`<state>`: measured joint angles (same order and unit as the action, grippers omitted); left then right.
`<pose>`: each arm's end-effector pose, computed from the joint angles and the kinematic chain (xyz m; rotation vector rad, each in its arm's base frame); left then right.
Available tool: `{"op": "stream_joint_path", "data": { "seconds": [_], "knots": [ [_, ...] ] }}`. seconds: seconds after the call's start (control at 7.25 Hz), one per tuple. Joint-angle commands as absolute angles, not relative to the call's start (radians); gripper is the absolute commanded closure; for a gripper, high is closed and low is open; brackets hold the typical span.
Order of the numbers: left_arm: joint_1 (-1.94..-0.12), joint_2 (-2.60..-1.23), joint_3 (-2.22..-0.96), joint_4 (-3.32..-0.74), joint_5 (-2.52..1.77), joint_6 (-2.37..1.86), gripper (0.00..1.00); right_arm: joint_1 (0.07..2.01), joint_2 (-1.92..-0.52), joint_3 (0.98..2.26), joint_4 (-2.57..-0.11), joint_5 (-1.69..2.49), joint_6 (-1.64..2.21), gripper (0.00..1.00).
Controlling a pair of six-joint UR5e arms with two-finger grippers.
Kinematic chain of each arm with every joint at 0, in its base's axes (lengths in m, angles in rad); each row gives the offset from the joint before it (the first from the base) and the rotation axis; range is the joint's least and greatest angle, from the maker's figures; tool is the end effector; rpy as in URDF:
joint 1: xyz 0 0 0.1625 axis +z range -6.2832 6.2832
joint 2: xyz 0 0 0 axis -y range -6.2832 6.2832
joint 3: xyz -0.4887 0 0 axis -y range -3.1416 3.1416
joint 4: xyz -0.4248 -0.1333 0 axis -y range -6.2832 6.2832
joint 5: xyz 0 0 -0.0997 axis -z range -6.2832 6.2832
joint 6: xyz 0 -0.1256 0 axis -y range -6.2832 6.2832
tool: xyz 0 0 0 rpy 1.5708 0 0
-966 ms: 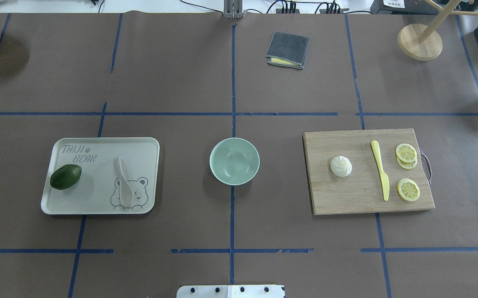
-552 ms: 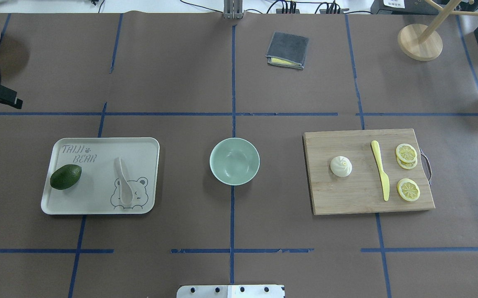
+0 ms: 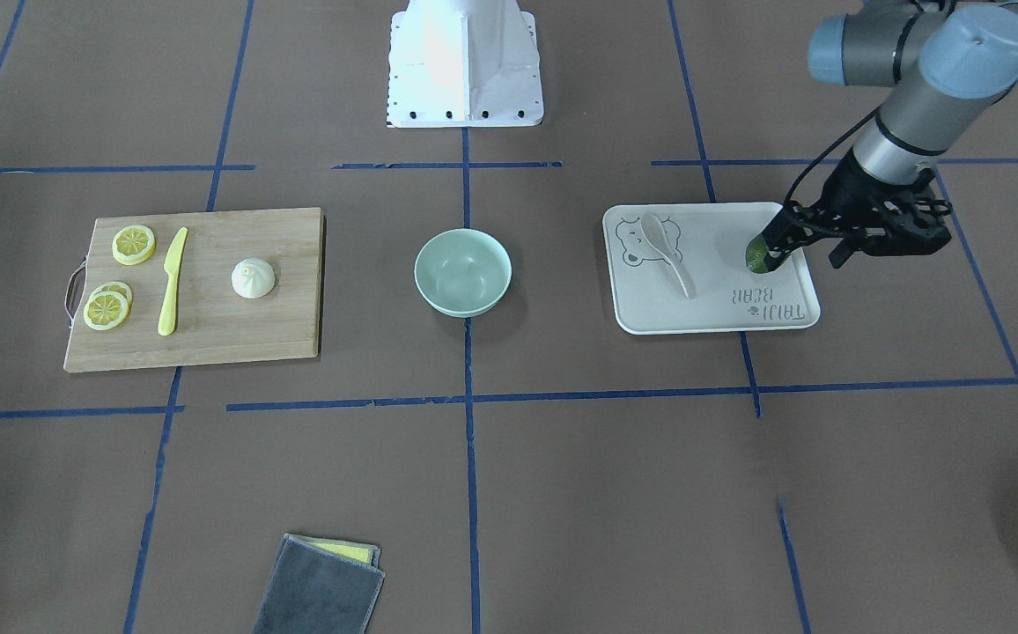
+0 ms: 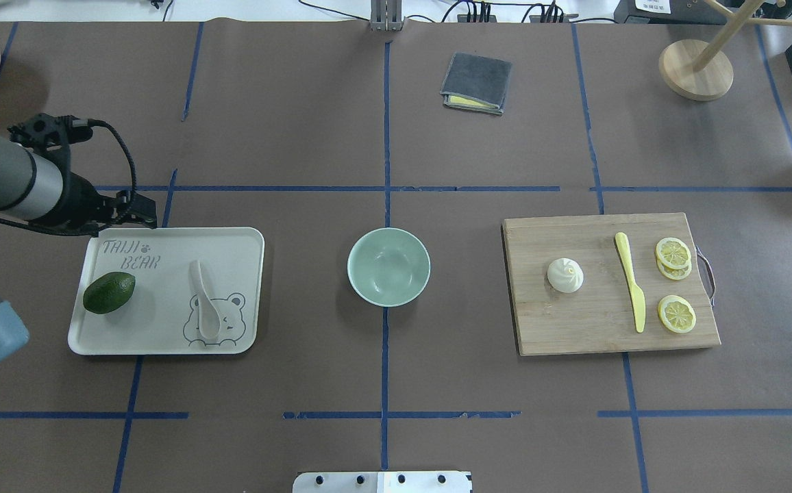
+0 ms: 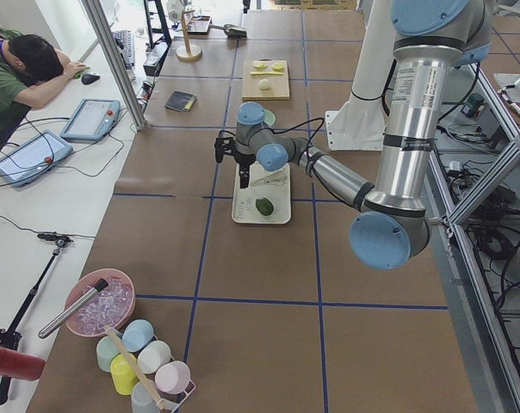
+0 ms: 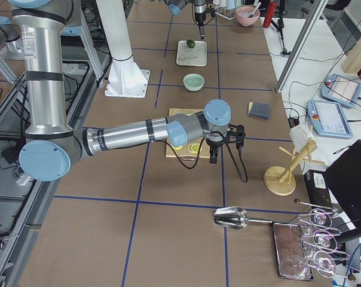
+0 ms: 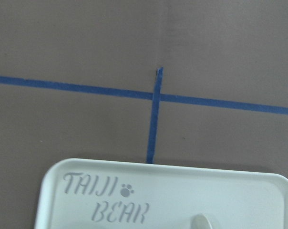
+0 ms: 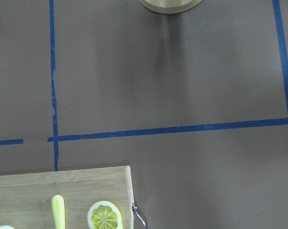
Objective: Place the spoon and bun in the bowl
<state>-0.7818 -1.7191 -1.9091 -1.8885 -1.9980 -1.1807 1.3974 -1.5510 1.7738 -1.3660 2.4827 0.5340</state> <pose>0.3680 -0.4798 0.4547 0.1015 0.8833 -0.1939 -0.0608 -0.5443 0.5859 0.0618 -0.9788 0.1364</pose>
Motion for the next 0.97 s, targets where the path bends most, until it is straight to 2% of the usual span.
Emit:
{"op": "stream_joint_path", "data": {
  "seconds": [0.0,0.55,0.83],
  "knots": [
    [-0.671,-1.771,-1.882,-1.890,-1.913,-1.304,0.00,1.353,-1.548,1.792,-1.328,2.459,0.594,0.00],
    [-0.588,-1.795,-1.812,-1.884,-1.807,-1.338,0.07,1.261,-1.506,1.837,-1.330,2.413,0.720,0.00],
    [-0.577,-1.809,-1.795,-1.884,-1.805,-1.339,0.14,1.235,-1.484,1.848,-1.335,2.401,0.750,0.00]
  ]
}}
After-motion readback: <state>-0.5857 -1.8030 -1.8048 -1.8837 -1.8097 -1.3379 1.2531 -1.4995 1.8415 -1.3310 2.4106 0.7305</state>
